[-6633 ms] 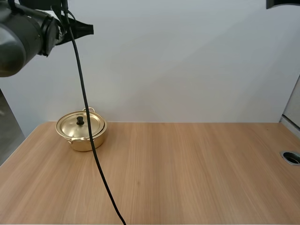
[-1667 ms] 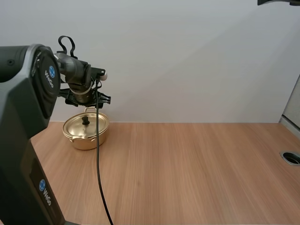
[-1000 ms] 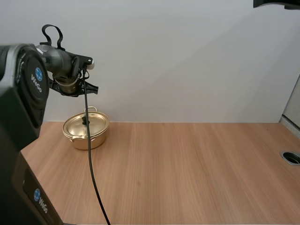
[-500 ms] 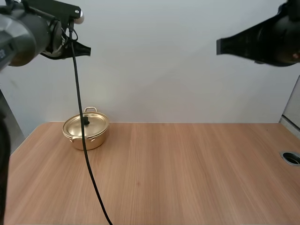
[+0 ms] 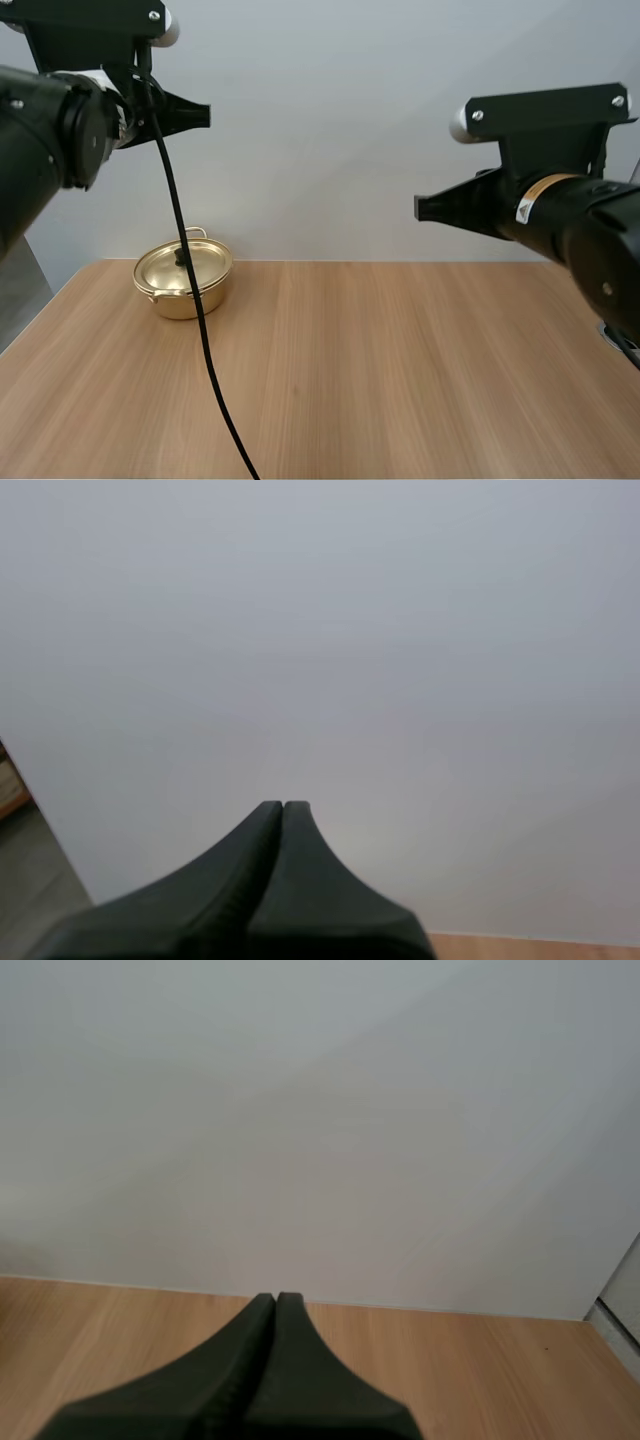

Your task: Open the pot, put the car inside, and close it

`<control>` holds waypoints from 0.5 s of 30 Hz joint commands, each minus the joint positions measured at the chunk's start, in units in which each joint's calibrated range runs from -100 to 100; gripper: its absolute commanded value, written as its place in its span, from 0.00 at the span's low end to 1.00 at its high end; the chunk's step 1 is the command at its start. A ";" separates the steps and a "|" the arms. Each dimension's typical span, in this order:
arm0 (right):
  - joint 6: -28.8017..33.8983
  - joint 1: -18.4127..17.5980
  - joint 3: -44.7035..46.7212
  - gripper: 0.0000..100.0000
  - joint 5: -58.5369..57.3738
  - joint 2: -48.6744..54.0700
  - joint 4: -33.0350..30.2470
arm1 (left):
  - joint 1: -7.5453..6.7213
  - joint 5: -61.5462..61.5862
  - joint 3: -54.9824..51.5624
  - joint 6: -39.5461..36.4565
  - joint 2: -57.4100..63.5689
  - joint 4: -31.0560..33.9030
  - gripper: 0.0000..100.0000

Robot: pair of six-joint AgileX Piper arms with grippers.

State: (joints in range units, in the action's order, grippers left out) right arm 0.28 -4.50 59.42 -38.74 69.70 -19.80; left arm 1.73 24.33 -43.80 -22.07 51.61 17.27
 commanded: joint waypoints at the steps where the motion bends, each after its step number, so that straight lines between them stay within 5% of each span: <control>1: 0.06 0.04 20.19 0.00 22.32 -0.01 0.23 | -0.71 -9.31 -17.58 -0.03 8.23 0.16 0.00; 9: 0.06 0.81 23.36 0.00 11.67 4.48 9.94 | -2.19 -18.09 -39.77 -0.91 28.30 -0.40 0.00; 15: 0.06 2.23 23.36 0.00 3.62 14.33 10.06 | -2.19 -19.33 -54.07 -0.91 41.72 -0.69 0.00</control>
State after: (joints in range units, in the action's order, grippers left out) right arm 0.28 -2.49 82.74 -23.80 81.12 -9.82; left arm -0.43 5.82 -74.11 -22.96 79.89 16.68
